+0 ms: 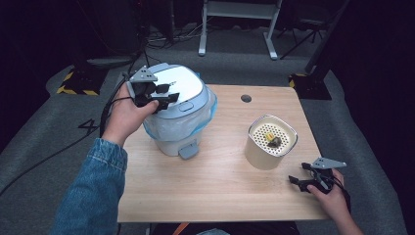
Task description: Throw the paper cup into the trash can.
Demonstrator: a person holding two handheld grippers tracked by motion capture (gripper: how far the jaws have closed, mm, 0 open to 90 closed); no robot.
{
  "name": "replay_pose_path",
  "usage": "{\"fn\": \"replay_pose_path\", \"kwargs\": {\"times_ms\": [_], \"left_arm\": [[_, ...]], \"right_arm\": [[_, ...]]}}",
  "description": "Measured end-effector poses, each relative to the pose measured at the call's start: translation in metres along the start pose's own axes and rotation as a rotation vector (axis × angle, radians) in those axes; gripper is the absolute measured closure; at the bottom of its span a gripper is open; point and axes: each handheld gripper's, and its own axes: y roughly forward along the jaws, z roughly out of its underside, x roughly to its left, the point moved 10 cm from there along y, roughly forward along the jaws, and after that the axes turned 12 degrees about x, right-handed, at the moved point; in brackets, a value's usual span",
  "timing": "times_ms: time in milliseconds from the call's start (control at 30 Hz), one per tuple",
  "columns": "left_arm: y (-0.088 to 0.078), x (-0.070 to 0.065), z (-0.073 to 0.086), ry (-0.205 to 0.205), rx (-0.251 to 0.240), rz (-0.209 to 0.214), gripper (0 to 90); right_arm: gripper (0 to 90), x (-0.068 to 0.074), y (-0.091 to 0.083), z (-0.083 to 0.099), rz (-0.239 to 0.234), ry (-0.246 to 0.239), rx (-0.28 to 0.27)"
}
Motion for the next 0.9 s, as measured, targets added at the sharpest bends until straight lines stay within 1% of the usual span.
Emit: {"fn": "replay_pose_path", "kwargs": {"times_ms": [100,133,233,267,333,367,400,433,467,567,633,667,700,800,833,867,900], "left_arm": [[0.000,0.000,0.000,0.002,0.012,-0.010,50.8],[0.002,0.000,0.002,0.023,0.029,-0.036,51.5],[0.003,-0.001,0.001,0.019,0.023,-0.045,51.6],[0.004,-0.002,0.001,0.025,0.014,-0.041,51.6],[0.004,-0.001,0.001,0.006,-0.001,-0.038,51.5],[0.004,0.000,0.000,0.007,-0.001,-0.046,51.2],[0.004,0.000,0.000,0.008,-0.002,-0.048,42.5],[0.004,0.001,0.000,0.004,0.006,-0.055,42.5],[0.003,0.001,0.000,0.001,0.010,-0.062,36.9],[-0.006,-0.001,-0.004,-0.011,-0.038,-0.044,33.2],[-0.015,-0.006,-0.005,-0.005,-0.060,-0.023,32.8],[-0.023,-0.012,-0.003,0.011,-0.063,-0.013,32.7],[-0.023,-0.012,-0.003,0.011,-0.063,-0.013,32.7],[-0.035,-0.022,0.004,0.038,-0.043,-0.010,32.0],[-0.045,-0.029,0.010,0.052,-0.035,0.000,30.9],[-0.045,-0.029,0.010,0.052,-0.035,0.000,29.4],[-0.050,-0.032,0.012,0.050,-0.035,0.001,27.6]], "right_arm": [[14.8,0.000,0.000,0.000,0.000,0.000,0.000],[14.8,0.000,0.000,0.000,0.000,0.000,0.000],[14.8,0.000,0.000,0.000,0.001,0.000,0.001],[14.7,0.000,0.000,0.000,0.001,0.000,0.001],[14.8,0.000,0.000,0.000,0.001,0.000,0.001],[14.7,0.000,0.000,0.000,0.001,0.000,0.001],[14.8,0.000,0.000,0.000,0.000,0.000,0.001],[14.8,0.000,0.000,0.000,0.000,0.000,0.001],[14.7,0.000,0.000,0.000,0.000,-0.001,0.001],[14.7,0.000,0.000,0.000,-0.001,-0.004,0.001],[14.7,0.000,0.000,0.000,-0.001,-0.004,0.001],[14.7,0.000,0.000,0.000,-0.001,-0.004,0.001],[14.7,0.000,0.000,0.000,-0.001,-0.004,0.001],[14.7,0.000,0.000,0.000,-0.003,-0.006,0.001],[14.7,0.000,0.001,-0.001,-0.005,-0.009,0.000],[14.7,0.000,0.001,-0.001,-0.005,-0.009,0.000],[14.8,0.000,0.001,-0.001,-0.007,-0.009,-0.001]]}}
